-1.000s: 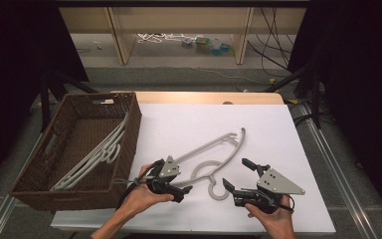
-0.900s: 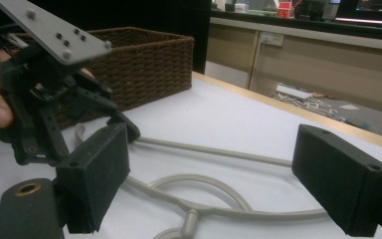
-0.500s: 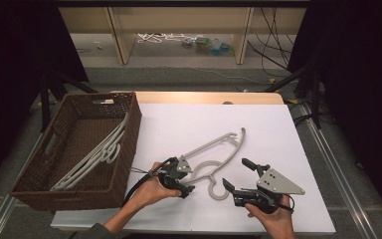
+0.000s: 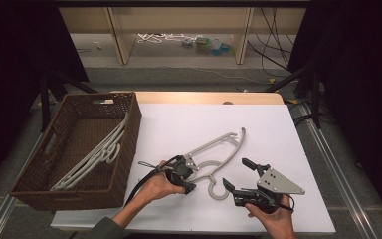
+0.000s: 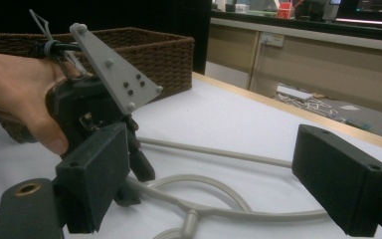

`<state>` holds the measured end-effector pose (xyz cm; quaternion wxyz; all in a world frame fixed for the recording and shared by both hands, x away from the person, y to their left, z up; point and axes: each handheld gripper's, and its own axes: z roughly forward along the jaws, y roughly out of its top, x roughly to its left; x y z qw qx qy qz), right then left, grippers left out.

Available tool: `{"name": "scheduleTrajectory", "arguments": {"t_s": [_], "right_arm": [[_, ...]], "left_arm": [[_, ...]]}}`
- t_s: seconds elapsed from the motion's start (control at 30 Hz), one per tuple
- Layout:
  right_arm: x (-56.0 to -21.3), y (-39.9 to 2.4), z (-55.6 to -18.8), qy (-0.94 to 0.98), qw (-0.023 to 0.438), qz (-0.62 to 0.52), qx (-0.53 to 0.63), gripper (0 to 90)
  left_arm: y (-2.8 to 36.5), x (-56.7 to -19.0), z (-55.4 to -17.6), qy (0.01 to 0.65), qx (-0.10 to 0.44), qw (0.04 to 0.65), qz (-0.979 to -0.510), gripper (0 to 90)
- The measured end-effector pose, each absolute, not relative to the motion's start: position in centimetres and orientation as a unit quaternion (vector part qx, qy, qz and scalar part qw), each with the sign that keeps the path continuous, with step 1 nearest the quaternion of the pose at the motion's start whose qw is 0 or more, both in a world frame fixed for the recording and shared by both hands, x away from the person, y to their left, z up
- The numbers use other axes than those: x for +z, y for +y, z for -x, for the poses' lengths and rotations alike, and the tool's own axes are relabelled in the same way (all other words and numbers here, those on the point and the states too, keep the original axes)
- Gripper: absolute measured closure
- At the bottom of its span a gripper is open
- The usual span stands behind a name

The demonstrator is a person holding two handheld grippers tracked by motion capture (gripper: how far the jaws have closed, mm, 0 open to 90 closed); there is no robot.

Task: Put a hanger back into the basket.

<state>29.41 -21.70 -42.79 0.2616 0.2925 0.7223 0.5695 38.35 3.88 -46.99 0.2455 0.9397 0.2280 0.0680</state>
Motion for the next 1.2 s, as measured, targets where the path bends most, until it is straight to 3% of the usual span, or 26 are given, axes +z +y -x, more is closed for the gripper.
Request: {"name": "scheduleTrajectory", "arguments": {"t_s": [0.27, 0.43, 0.67, 1.2], "right_arm": [[-42.8, -21.7, -29.4, 0.723, 0.259, -0.292, 0.570, 15.8], [-42.8, -21.8, -29.4, 0.722, 0.262, -0.292, 0.570, 15.8], [-42.8, -21.7, -29.4, 0.722, 0.261, -0.292, 0.570, 15.8], [-42.6, -21.9, -29.3, 0.720, 0.261, -0.292, 0.573, 15.9]], "left_arm": [[3.1, -46.7, -38.8, 0.239, 0.049, 0.220, -0.944, 64.0], [2.7, -46.6, -38.6, 0.238, 0.041, 0.209, -0.948, 74.6], [2.6, -46.5, -38.6, 0.206, 0.047, 0.198, -0.957, 79.4], [4.7, -44.5, -39.2, 0.218, 0.052, 0.280, -0.934, 81.4]]}}
